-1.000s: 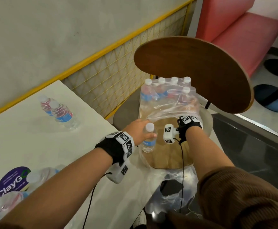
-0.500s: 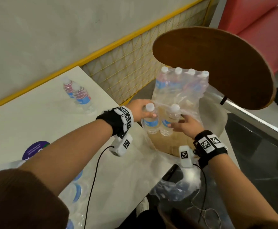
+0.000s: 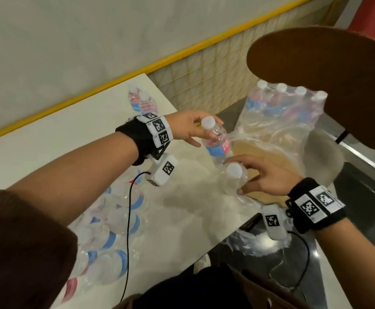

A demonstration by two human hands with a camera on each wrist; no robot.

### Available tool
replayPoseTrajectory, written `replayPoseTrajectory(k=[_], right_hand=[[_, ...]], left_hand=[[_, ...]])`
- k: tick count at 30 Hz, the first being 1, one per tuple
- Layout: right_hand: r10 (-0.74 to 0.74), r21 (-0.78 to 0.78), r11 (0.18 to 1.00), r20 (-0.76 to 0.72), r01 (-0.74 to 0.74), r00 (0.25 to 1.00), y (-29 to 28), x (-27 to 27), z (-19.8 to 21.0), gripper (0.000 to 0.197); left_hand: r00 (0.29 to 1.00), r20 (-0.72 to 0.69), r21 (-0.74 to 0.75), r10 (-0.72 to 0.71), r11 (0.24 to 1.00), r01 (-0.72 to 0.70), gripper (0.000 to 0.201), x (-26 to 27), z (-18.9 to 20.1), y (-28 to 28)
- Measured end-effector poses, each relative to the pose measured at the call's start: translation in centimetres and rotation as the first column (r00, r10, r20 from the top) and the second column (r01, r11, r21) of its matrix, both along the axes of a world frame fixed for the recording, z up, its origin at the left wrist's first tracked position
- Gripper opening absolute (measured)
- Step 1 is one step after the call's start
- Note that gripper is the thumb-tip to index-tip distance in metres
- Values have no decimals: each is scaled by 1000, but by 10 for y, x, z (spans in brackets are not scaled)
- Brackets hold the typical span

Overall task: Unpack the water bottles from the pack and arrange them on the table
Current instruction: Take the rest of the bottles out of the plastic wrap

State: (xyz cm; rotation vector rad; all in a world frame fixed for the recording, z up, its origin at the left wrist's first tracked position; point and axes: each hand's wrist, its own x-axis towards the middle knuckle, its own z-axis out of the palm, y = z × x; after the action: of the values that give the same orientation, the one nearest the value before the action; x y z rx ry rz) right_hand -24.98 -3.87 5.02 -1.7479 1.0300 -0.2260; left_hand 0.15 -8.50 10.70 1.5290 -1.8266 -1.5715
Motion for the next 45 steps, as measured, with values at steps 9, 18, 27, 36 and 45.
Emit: replayPoseTrajectory(k=[9, 18, 27, 36, 45], right_hand=[[428, 86, 902, -47, -423, 903, 33, 88, -11, 66], [623, 225, 761, 8, -609, 782, 65, 176, -53, 73], [572, 320, 776, 4, -543, 820, 65, 178, -57, 82], [327, 332, 897, -56, -292, 943, 22, 81, -53, 32], [-517, 76, 838, -201, 540, 832, -75, -14, -46, 28]], left_hand=[[982, 189, 41, -18, 999, 10, 39, 25, -3, 15], [864, 503, 152, 5, 984, -94, 44, 58, -31, 27], [636, 742, 143, -212, 977, 158, 45, 45, -19, 21], [783, 532, -89, -323, 898, 431, 38, -69, -36, 21], [932, 363, -494, -13, 845, 204, 76, -98, -46, -14]])
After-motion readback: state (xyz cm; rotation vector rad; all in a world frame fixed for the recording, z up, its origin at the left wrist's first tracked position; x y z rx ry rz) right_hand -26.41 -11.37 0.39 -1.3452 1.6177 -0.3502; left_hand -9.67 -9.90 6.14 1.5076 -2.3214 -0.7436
